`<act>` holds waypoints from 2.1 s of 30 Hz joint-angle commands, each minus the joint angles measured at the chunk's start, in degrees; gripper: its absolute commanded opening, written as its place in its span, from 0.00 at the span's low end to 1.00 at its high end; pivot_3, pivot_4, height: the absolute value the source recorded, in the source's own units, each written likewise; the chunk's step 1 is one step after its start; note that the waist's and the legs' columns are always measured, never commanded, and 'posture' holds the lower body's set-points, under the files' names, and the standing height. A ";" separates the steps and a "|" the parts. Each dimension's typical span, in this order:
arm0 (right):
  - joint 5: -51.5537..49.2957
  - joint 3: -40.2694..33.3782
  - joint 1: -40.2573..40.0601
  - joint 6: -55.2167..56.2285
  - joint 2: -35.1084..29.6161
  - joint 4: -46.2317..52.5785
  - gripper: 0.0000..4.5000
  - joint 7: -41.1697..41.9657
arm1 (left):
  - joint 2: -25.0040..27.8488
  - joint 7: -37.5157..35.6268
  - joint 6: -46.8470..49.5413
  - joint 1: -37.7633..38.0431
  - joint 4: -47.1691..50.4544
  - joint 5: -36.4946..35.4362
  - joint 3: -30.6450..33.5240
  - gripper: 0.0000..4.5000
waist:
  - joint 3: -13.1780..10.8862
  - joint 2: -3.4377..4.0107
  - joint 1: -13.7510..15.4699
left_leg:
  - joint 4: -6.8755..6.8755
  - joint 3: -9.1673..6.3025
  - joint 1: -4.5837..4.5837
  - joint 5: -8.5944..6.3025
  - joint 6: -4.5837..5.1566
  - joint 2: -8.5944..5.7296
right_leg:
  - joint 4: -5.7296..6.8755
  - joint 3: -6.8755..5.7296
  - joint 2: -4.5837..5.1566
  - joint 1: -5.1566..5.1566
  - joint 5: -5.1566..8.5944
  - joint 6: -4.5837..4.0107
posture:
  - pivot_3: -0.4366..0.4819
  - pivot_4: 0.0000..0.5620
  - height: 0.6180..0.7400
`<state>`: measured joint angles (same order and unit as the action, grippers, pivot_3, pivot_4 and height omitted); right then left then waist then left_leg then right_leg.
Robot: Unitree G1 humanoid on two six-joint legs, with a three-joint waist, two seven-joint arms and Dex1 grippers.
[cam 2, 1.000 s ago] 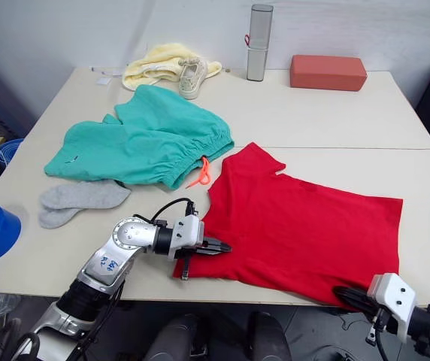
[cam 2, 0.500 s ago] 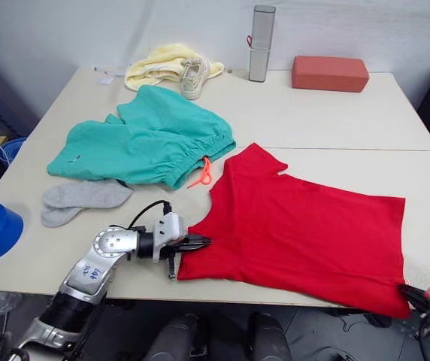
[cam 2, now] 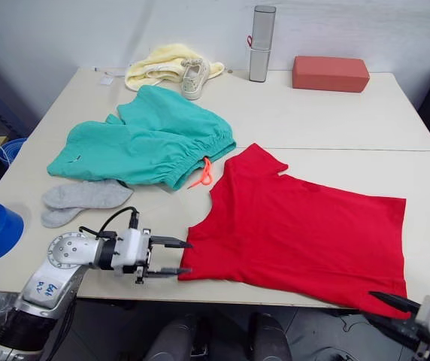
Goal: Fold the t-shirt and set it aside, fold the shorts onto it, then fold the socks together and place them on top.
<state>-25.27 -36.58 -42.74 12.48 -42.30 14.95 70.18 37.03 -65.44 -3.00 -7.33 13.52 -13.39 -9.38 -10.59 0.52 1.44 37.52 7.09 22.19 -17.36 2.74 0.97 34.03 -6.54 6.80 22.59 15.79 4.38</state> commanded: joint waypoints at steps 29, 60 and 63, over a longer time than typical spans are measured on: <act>8.39 7.09 11.69 7.80 -5.03 -16.25 0.00 -0.27 | 2.44 1.04 7.03 2.31 0.05 6.91 -8.80 0.00 | 0.03 0.06 -0.07 | -0.13 0.02 -0.07 0.10 -0.06 -0.01 | 0.11 -0.06 -0.02 0.05 0.01 -0.01 | 0.48 0.27 1.00; -12.34 -3.46 7.46 -15.76 -12.63 -12.23 1.00 11.67 | 14.48 -2.51 28.56 5.81 6.96 -16.27 10.96 0.91 | 0.00 0.22 -0.12 | -0.16 -0.06 -0.08 0.13 -0.07 0.01 | 0.14 -0.08 0.02 0.05 0.04 -0.10 | 0.48 0.27 1.00; -13.01 -6.07 9.95 -19.42 -13.22 -13.37 1.00 10.12 | 12.98 -0.11 32.32 0.23 3.38 -17.57 12.00 0.99 | 0.00 0.21 -0.06 | -0.12 -0.06 -0.07 0.13 -0.07 0.01 | 0.14 -0.08 0.02 0.04 0.04 -0.09 | 0.48 0.27 1.00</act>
<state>-36.76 -39.77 -33.75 -5.08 -54.59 1.67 81.00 50.56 -66.79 27.09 -4.83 17.96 -28.78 0.88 -10.59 0.74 1.38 37.40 7.03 22.11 -17.23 2.67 0.98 34.17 -6.61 6.82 22.61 15.83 4.29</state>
